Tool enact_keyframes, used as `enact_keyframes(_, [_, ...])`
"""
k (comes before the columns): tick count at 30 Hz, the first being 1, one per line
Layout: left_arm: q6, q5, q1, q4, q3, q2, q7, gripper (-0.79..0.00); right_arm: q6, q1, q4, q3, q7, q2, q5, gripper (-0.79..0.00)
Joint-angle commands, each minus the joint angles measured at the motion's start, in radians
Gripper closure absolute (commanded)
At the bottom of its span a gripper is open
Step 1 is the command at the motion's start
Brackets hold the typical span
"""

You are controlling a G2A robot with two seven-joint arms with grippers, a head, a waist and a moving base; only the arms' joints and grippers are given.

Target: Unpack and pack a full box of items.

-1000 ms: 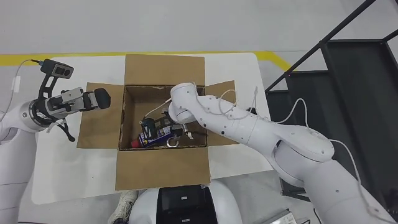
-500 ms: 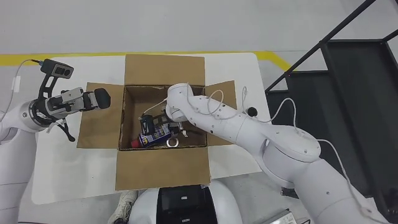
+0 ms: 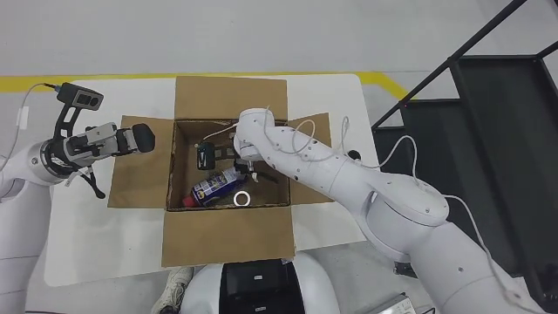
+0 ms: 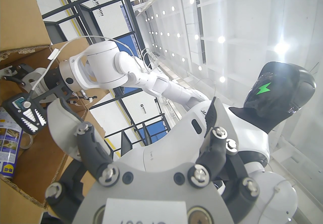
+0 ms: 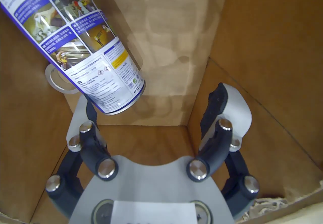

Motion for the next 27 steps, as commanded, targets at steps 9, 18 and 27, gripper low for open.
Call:
enact_keyframes(9, [0.000, 0.000, 0.000, 0.000, 0.000, 0.000, 0.000, -0.785, -0.006, -0.036, -0.073, 0.037, 0.011, 0.031, -0.058, -0.785])
enact_keyframes(18, [0.000, 0.000, 0.000, 0.000, 0.000, 0.000, 0.000, -0.785, -0.126, -0.056, -0.113, 0.030, 0.079, 0.035, -0.070, -0.785])
enact_keyframes(27, [0.000, 0.000, 0.000, 0.000, 0.000, 0.000, 0.000, -0.785, -0.175, -0.035, -0.074, 0.006, 0.021, -0.002, -0.114, -0.785])
